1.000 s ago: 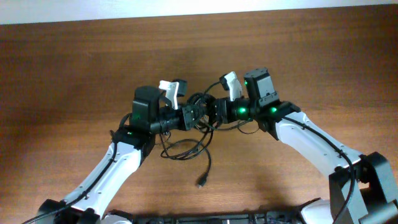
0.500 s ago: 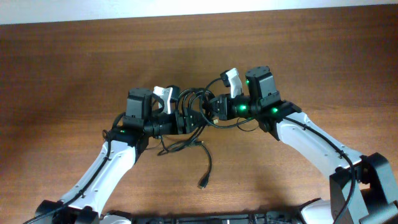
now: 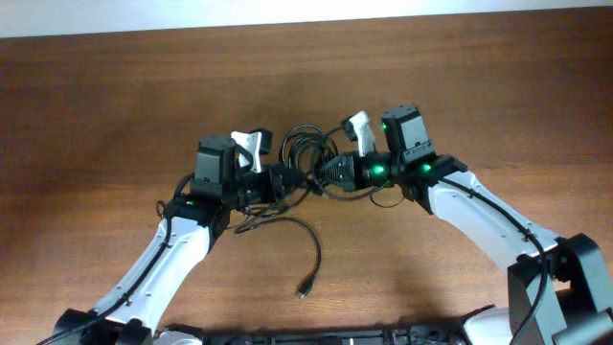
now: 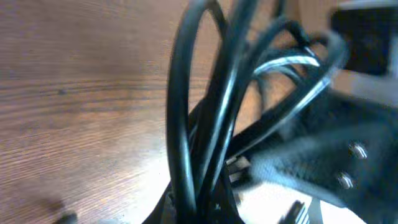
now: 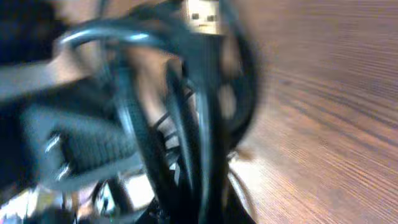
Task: Untangle cables
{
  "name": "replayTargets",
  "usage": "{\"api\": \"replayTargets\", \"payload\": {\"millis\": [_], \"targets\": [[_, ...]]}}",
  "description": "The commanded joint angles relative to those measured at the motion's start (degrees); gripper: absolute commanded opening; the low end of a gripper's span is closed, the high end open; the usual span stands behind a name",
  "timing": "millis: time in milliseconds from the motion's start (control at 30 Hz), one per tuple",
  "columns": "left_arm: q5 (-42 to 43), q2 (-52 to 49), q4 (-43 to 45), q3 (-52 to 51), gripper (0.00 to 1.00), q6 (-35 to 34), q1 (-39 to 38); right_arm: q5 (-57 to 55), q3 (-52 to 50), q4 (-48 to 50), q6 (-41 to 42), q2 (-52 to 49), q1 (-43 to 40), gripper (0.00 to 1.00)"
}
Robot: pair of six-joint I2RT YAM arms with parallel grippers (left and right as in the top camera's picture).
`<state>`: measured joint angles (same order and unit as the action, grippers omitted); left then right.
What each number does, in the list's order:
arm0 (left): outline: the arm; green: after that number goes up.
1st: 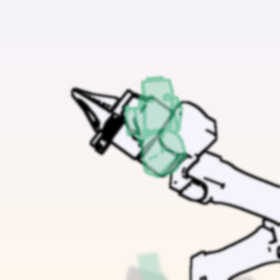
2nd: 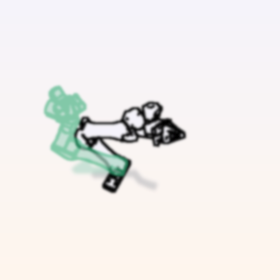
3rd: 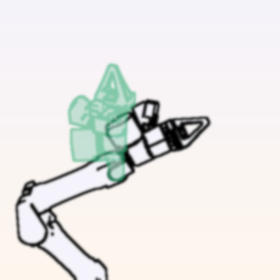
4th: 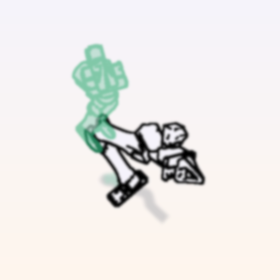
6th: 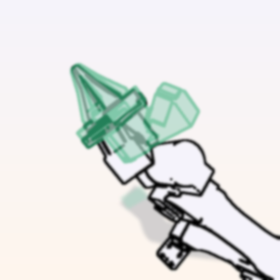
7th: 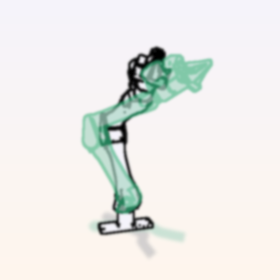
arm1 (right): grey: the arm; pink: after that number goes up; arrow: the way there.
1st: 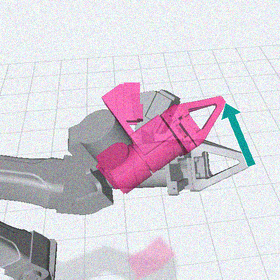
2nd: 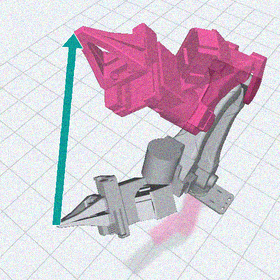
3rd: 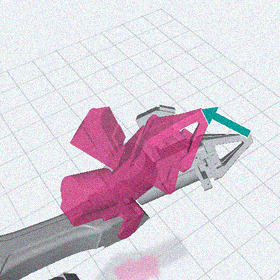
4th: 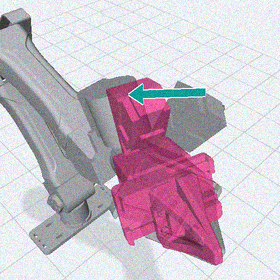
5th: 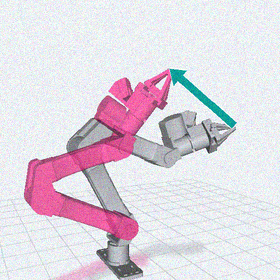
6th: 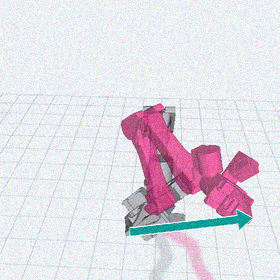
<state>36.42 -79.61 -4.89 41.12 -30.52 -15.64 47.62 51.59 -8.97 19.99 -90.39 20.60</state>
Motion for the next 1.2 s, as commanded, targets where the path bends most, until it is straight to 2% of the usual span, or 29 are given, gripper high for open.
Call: {"api": "replayTargets", "payload": {"millis": [0, 67, 133, 167, 200, 300, 367, 433, 600, 667, 767, 833, 867, 900, 933, 1000, 1067, 1167], "targets": [[-12.94, 0.44, 1.4, 0.28, 0.0, -8.52, 0.42, 22.4, 0.07, -0.72, -13.75, 0.39, 1.14, 0.04], [-15.3, 0.44, 1.68, 0.28, 0.0, -12.41, 0.42, 23.93, 0.07, -0.72, -14.03, 0.39, 1.16, 0.04], [-15.21, 0.44, 5.01, 0.28, 0.0, -13.22, 0.42, 23.89, 0.07, -1.27, -14.03, 0.33, 1.14, 0.04], [-15.19, 0.44, 6.34, 0.28, 0.0, -13.22, 0.42, 23.45, 0.07, -2.01, -14.01, 0.33, 1.14, 0.11], [-14.49, 0.44, 8.2, 0.28, 0.0, -13.22, 0.42, 20.35, 0.07, -4.2, -14.01, 0.33, 1.14, 0.35], [-12.24, 0.44, 9.18, 0.28, 0.0, -13.16, 0.42, 3.67, 0.07, -10.34, -12.57, 0.33, 1.14, 0.59], [-12.0, 0.44, 7.13, 0.28, 0.0, -12.81, 0.42, -8.17, 0.07, -12.72, -7.56, 0.33, 0.92, 0.62], [-11.56, 0.44, 6.08, 0.28, 0.0, -9.86, 0.42, -8.83, 0.09, -12.7, -7.02, 0.35, 0.02, 0.63], [-5.68, 0.44, 6.49, 0.28, 0.0, -2.25, 0.42, -1.81, 0.09, -12.63, -7.04, 0.42, -3.78, 0.63], [-0.63, 0.44, 8.15, 0.28, 0.0, 4.63, 0.39, 0.26, 0.09, -11.13, -7.04, 0.42, -3.8, 0.62], [6.43, 0.44, 8.52, 0.28, 0.0, 16.41, 0.42, 5.35, 0.09, -3.39, -7.04, 0.42, -3.8, 0.62], [7.37, 0.44, 7.39, 0.28, 0.0, 20.0, 0.42, 5.35, 0.09, -0.48, -7.04, 0.42, -3.8, 0.62], [7.34, 0.44, 6.1, 0.28, 0.0, 21.27, 0.42, 5.35, 0.09, 1.05, -7.02, 0.42, -3.8, 0.52], [7.32, 0.44, 5.16, 0.28, 0.0, 21.24, 0.42, 5.35, 0.09, 1.57, -7.02, 0.42, -3.82, 0.34], [7.21, 0.44, 4.79, 0.28, 0.0, 21.24, 0.42, 5.38, 0.09, 1.55, -7.02, 0.42, -3.87, 0.26], [4.02, 0.44, 4.17, 0.28, 0.0, 21.18, 0.42, 7.98, 0.09, 1.53, -7.04, 0.42, -3.87, 0.21], [2.84, 0.44, 3.67, 0.28, 0.0, 21.03, 0.39, 14.47, 0.09, 4.33, -7.04, 0.42, -3.85, 0.11], [2.75, 0.44, 4.22, 0.28, 0.0, 19.45, 0.37, 21.68, 0.09, 9.01, -7.06, 0.39, -3.63, 0.05]]}}
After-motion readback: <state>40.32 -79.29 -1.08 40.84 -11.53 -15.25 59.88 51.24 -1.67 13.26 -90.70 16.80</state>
